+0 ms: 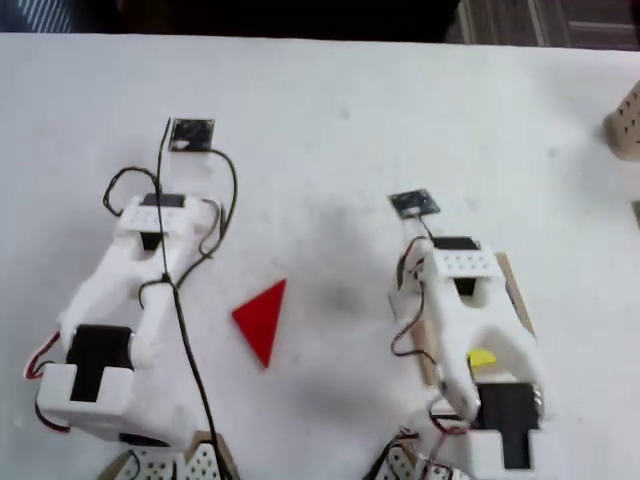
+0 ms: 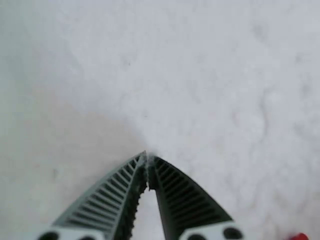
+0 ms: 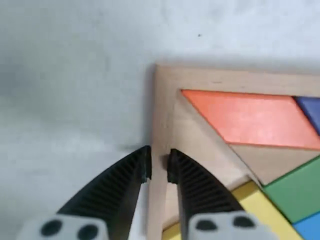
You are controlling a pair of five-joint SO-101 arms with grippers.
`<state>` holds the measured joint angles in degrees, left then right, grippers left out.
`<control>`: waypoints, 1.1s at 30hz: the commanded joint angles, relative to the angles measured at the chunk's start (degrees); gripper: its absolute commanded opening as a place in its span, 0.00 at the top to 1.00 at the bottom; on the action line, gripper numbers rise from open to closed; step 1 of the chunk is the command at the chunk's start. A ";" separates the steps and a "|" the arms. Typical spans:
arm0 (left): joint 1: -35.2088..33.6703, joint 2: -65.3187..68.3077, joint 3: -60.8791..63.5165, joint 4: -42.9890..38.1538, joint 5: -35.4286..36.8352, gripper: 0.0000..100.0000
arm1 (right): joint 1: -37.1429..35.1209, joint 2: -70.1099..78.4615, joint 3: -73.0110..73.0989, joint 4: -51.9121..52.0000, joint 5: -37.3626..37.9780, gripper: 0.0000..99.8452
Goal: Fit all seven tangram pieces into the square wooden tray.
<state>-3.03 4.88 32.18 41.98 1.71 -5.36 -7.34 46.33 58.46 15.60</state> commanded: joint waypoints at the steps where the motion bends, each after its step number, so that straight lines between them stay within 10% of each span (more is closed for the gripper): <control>1: -0.92 -0.13 -1.93 -1.41 -0.62 0.98 | -0.92 3.65 -6.95 -0.40 -5.36 0.96; 13: -0.92 -0.13 -2.11 -1.41 -0.62 0.98 | -2.59 16.48 -29.36 9.89 -11.87 0.97; 20: -0.84 -1.19 -2.20 -1.49 -6.42 0.98 | -7.96 17.01 -36.84 23.16 -9.14 0.81; 33: 5.93 -12.70 8.35 0.88 -8.18 0.98 | -8.13 -0.31 -15.03 10.68 -7.38 0.89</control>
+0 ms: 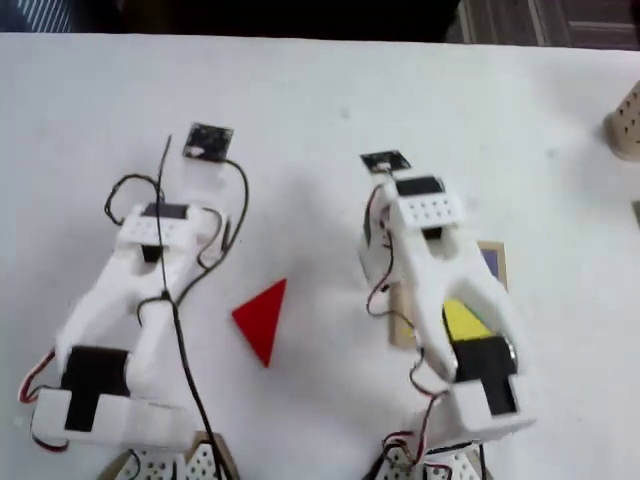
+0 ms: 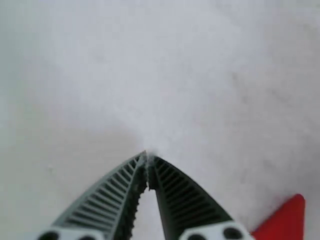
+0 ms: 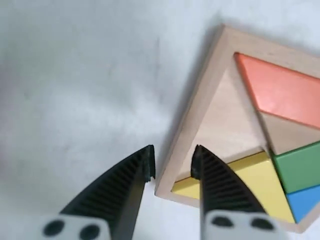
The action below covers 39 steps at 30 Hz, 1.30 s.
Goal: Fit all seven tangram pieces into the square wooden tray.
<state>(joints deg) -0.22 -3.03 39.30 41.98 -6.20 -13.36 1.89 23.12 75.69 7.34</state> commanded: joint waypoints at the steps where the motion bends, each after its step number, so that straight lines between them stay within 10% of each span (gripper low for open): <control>1: 4.44 -6.02 2.46 3.08 -0.26 0.98 | 0.13 -11.21 10.55 -8.13 0.70 0.89; 8: 11.30 -15.16 12.04 9.49 1.85 0.95 | 2.68 -14.46 16.35 -13.14 0.88 0.89; 17: 11.82 -23.60 17.32 10.02 16.88 0.66 | 2.07 -11.91 16.26 -14.73 1.76 0.89; 39: 10.95 -13.76 14.95 11.96 18.64 0.66 | 1.98 -11.82 16.35 -15.60 2.73 0.89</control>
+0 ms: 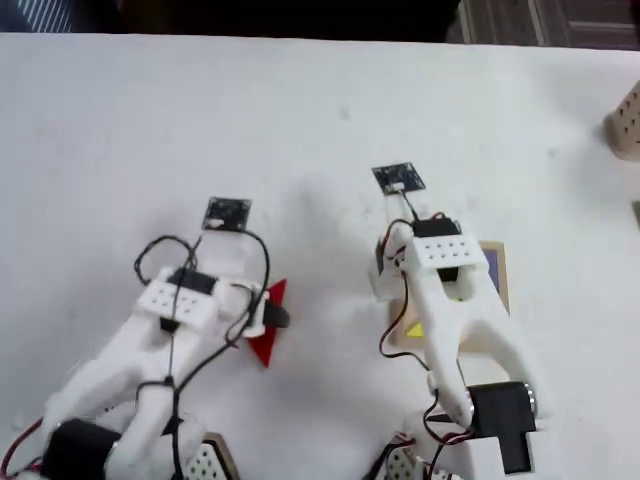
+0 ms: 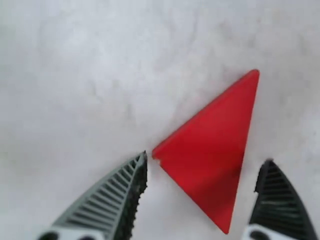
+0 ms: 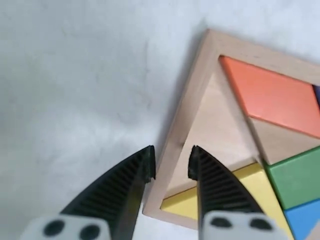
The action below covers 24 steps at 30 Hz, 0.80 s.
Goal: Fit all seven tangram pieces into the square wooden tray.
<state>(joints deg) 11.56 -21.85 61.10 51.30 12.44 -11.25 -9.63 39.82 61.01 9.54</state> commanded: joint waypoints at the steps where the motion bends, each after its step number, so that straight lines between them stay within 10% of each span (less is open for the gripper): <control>1: -0.84 7.60 -8.79 4.04 0.00 0.66 | -0.13 -0.31 -0.35 -0.92 0.53 0.89; 16: -0.31 17.10 -17.23 6.86 -2.02 0.66 | 0.31 -0.31 -0.35 -2.15 0.53 0.89; 24: 2.77 17.19 -17.14 7.12 -4.22 0.88 | 0.31 -0.31 -0.35 -2.51 0.70 0.89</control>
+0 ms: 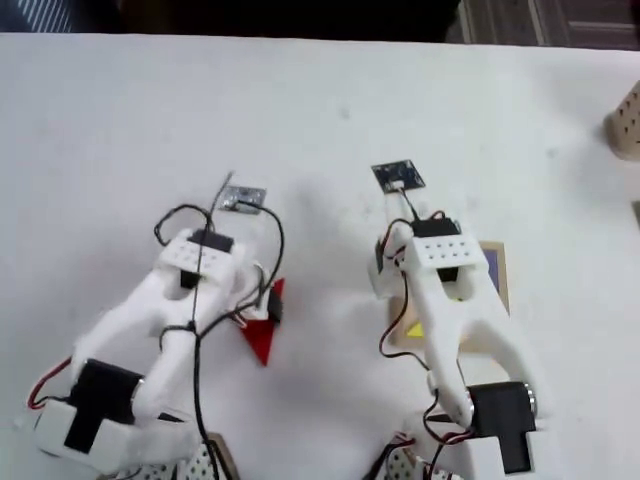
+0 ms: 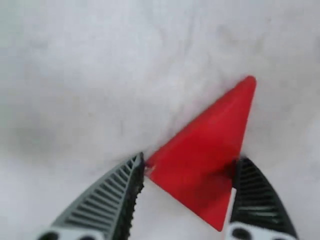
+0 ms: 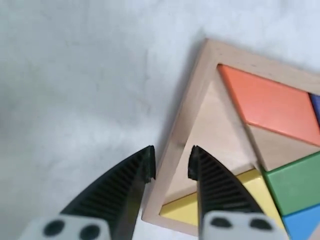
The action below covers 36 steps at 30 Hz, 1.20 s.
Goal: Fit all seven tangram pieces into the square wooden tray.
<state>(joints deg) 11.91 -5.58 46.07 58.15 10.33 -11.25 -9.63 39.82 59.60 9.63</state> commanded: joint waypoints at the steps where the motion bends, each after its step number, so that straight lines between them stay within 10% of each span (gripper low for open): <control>1: 3.12 0.92 -2.02 0.35 -4.22 0.88 | 0.31 -0.31 -0.35 -1.10 0.62 0.89; 36: 3.91 0.22 -8.70 7.74 -7.56 0.98 | 3.74 -0.40 -1.32 -1.80 0.79 0.89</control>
<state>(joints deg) 15.16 -4.62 40.44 65.27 3.30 -8.35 -9.63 39.82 58.55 9.71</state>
